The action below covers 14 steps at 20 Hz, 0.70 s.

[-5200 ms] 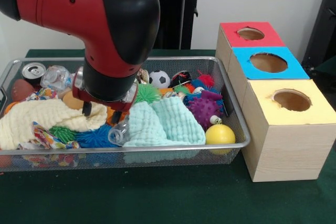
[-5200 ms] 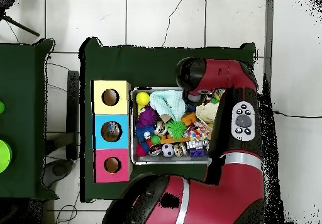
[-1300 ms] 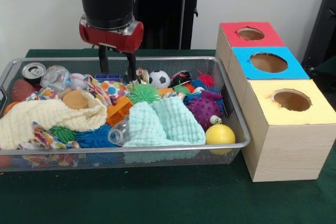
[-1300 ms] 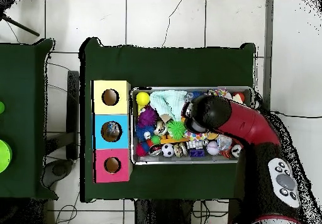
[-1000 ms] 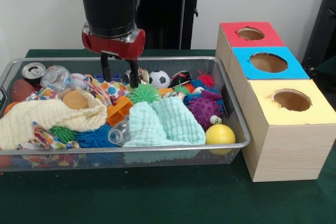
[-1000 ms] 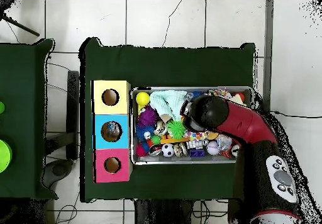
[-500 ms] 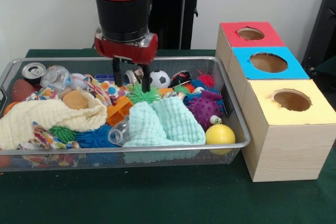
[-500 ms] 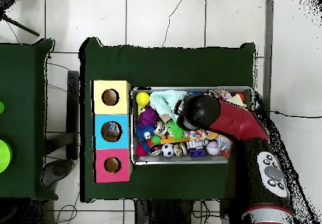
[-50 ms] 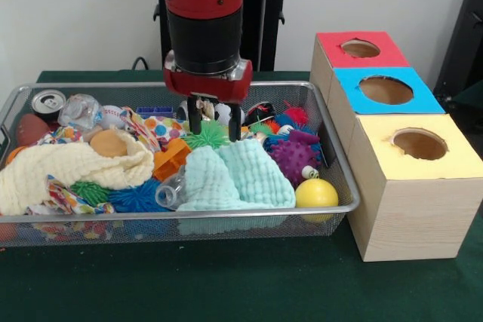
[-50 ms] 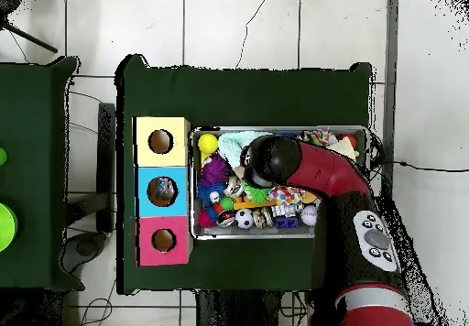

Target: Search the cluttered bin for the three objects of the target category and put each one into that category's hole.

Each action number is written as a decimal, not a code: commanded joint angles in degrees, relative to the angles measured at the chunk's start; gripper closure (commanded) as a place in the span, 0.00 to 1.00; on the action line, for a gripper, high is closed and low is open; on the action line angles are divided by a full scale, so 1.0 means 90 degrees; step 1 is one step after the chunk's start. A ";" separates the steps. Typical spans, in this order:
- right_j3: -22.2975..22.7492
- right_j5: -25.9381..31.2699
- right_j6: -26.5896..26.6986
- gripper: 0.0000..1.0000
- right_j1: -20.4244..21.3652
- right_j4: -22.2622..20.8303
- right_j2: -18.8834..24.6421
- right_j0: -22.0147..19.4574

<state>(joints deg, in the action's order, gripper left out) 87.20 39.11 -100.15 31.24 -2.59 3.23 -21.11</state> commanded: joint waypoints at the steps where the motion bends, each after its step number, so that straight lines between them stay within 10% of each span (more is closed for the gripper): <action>1: -0.0024 -0.0230 -0.0247 0.00 -0.0424 0.0017 0.0610 -0.0114; 14: -0.0944 0.0407 0.0096 0.00 -0.0833 -0.0189 0.0582 -0.0053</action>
<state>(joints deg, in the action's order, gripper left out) 83.61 39.11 -100.15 26.80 -2.60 4.30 -21.15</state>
